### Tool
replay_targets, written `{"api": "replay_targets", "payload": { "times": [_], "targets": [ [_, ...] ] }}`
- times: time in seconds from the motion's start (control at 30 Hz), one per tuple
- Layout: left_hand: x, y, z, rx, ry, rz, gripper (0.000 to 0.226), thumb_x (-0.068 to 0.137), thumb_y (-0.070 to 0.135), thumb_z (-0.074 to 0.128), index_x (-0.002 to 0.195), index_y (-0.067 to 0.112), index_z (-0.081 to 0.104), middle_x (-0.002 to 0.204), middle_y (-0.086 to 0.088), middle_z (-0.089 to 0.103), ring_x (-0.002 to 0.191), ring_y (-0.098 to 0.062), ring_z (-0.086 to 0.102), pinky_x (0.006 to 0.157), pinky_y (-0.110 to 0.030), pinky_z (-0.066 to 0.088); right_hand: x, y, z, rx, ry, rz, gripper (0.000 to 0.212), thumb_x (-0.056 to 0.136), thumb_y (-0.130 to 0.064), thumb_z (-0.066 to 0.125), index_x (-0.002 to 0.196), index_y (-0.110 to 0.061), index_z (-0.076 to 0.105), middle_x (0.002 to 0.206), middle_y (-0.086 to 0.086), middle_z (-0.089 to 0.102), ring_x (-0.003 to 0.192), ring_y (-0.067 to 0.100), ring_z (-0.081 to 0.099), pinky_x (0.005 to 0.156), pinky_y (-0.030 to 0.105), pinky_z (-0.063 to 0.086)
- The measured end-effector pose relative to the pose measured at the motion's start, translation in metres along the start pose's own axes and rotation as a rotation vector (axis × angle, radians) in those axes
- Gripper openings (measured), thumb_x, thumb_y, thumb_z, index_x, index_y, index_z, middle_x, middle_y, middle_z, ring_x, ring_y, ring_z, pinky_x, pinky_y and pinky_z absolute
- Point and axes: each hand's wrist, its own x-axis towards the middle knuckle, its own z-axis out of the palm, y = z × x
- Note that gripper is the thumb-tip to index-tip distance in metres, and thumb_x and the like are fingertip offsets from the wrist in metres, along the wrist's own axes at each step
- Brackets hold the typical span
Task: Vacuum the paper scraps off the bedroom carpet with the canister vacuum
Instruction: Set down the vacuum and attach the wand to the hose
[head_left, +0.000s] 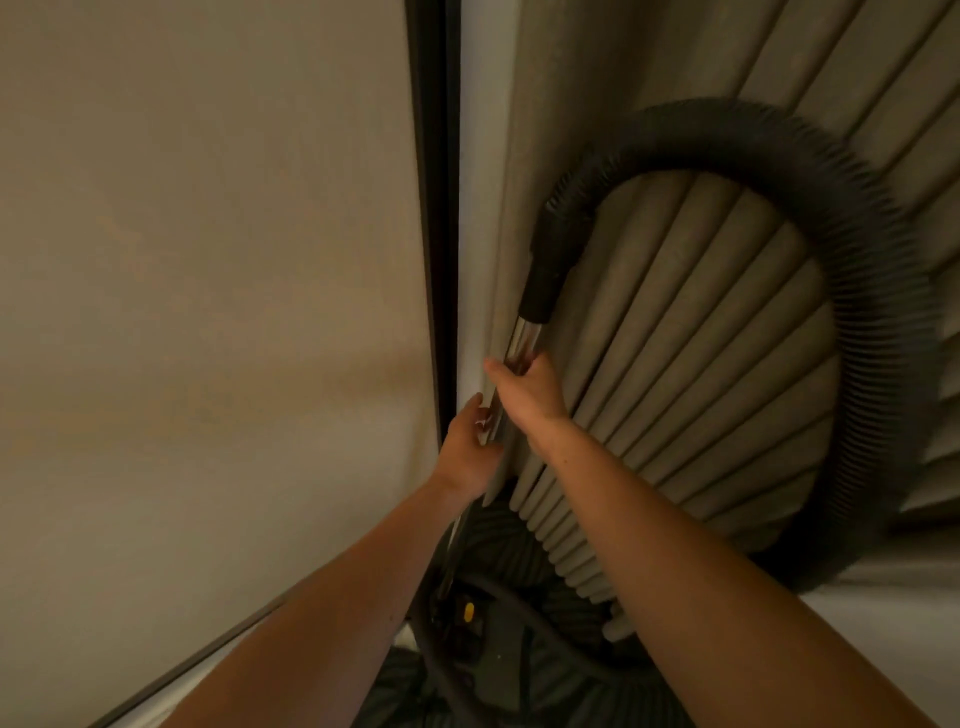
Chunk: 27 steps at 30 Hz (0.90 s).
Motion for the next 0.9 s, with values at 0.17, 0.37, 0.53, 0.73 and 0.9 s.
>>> {"api": "replay_targets", "payload": {
  "times": [0.17, 0.37, 0.53, 0.73, 0.9],
  "targets": [
    [-0.026, 0.002, 0.014, 0.036, -0.036, 0.108, 0.042, 0.087, -0.012, 0.05, 0.122, 0.01, 0.058, 0.104, 0.005, 0.062, 0.093, 0.008, 0.059, 0.079, -0.004, 0.043, -0.03, 0.021, -0.021, 0.074, 0.065, -0.024, 0.02, 0.092, -0.022, 0.066, 0.107, -0.022, 0.051, 0.088, -0.012, 0.058, 0.083, 0.006, 0.057, 0.074, 0.02, 0.047],
    [-0.084, 0.021, 0.042, 0.05, -0.168, 0.028, 0.049, 0.09, -0.01, 0.047, 0.133, 0.013, 0.053, 0.118, 0.0, 0.059, 0.11, -0.011, 0.055, 0.075, -0.002, 0.04, -0.085, 0.041, -0.068, 0.079, 0.136, 0.064, 0.027, 0.087, -0.017, 0.072, 0.11, -0.009, 0.059, 0.101, 0.007, 0.068, 0.097, 0.021, 0.066, 0.088, 0.034, 0.054],
    [-0.131, 0.03, 0.074, 0.074, -0.273, -0.105, 0.059, 0.092, -0.001, 0.047, 0.142, 0.03, 0.04, 0.126, 0.004, 0.052, 0.091, -0.01, 0.055, 0.073, -0.023, 0.049, -0.14, 0.056, -0.111, 0.162, 0.193, 0.089, 0.024, 0.088, -0.012, 0.071, 0.108, -0.012, 0.059, 0.093, -0.001, 0.065, 0.09, 0.014, 0.065, 0.075, 0.021, 0.05],
    [-0.19, 0.06, 0.118, 0.061, -0.304, -0.12, 0.052, 0.09, -0.001, 0.052, 0.135, 0.025, 0.045, 0.126, 0.005, 0.047, 0.117, -0.019, 0.053, 0.101, -0.038, 0.048, -0.197, 0.057, -0.177, 0.211, 0.207, 0.104, 0.02, 0.087, -0.008, 0.071, 0.101, -0.017, 0.06, 0.096, -0.001, 0.066, 0.091, 0.012, 0.064, 0.083, 0.024, 0.05],
    [-0.242, 0.076, 0.165, 0.048, -0.329, -0.122, 0.046, 0.09, 0.003, 0.056, 0.129, 0.025, 0.045, 0.129, 0.003, 0.048, 0.122, -0.018, 0.049, 0.107, -0.04, 0.042, -0.243, 0.071, -0.236, 0.136, 0.197, 0.073, 0.031, 0.084, -0.009, 0.073, 0.114, -0.008, 0.063, 0.096, -0.001, 0.069, 0.089, 0.008, 0.065, 0.077, 0.02, 0.051]
  ]
}}
